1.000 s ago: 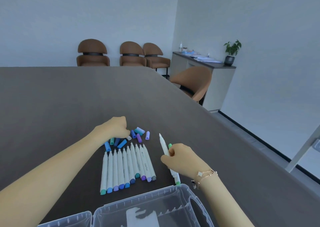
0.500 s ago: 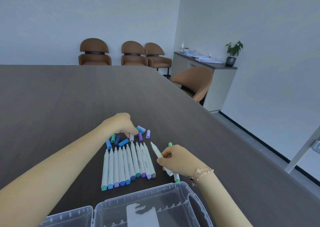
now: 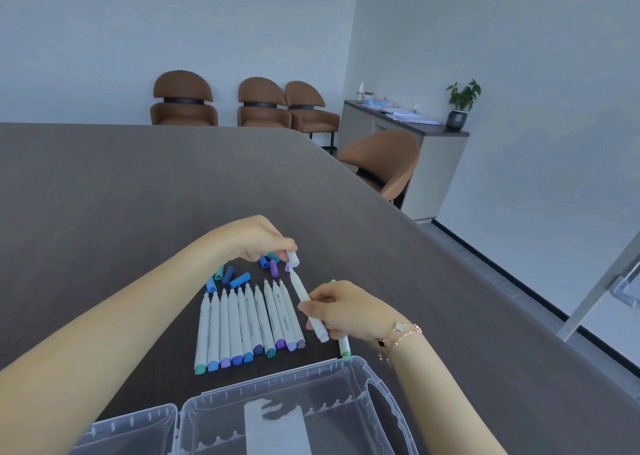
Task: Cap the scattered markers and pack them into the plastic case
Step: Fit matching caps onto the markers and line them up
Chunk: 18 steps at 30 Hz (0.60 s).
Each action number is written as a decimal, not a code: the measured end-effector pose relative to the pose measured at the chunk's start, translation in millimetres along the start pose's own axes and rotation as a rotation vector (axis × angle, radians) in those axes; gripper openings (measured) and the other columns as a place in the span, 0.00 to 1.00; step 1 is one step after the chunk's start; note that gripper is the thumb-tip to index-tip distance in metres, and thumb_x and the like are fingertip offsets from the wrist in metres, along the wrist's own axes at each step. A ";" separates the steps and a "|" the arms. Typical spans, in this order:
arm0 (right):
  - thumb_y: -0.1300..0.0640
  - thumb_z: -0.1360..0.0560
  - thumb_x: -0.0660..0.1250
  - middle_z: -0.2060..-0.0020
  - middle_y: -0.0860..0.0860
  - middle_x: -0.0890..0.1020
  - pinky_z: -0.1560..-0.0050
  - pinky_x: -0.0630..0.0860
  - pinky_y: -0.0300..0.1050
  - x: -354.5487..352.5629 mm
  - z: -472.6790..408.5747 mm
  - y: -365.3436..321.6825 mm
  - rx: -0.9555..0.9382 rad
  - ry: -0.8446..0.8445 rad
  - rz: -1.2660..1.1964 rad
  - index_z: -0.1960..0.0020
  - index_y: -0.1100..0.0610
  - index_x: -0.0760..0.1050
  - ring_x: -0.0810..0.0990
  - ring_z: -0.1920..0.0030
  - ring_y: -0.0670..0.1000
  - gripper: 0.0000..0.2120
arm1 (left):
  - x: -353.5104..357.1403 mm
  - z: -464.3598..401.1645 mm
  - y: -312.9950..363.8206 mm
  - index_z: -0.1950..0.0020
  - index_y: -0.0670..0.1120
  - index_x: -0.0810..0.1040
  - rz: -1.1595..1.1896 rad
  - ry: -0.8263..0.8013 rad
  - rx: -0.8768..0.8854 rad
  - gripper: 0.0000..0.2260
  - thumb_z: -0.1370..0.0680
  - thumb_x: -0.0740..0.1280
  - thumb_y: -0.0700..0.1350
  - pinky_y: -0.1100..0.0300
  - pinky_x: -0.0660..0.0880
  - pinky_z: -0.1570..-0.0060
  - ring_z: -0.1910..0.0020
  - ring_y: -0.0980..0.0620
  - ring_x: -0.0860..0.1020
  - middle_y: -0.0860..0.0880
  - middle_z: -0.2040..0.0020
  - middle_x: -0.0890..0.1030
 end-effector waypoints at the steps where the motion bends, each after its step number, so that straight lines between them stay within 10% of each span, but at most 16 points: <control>1: 0.50 0.21 0.59 0.55 0.57 0.80 0.62 0.72 0.36 -0.3 -0.2 0.9 0.003 0.002 0.001 0.50 0.55 0.77 0.69 0.70 0.46 0.11 | 0.3 1.7 0.2 0.44 0.42 0.81 0.011 -0.011 -0.002 0.15 0.23 0.65 0.51 0.58 0.71 0.50 0.41 0.49 0.74 0.48 0.45 0.79; 18: 0.52 0.20 0.59 0.63 0.47 0.78 0.66 0.69 0.34 -7.9 3.6 0.9 0.055 0.021 -0.075 0.43 0.60 0.77 0.70 0.69 0.45 0.14 | 9.8 8.6 3.9 0.47 0.46 0.82 -0.104 0.000 0.131 0.12 0.21 0.63 0.50 0.63 0.74 0.60 0.54 0.53 0.77 0.52 0.53 0.81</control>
Point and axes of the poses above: each hand's wrist, its own z-axis away from the middle knuckle, its own x-axis out of the palm, y = z × x, the point moved 2 cm from there along -z, towards the middle knuckle
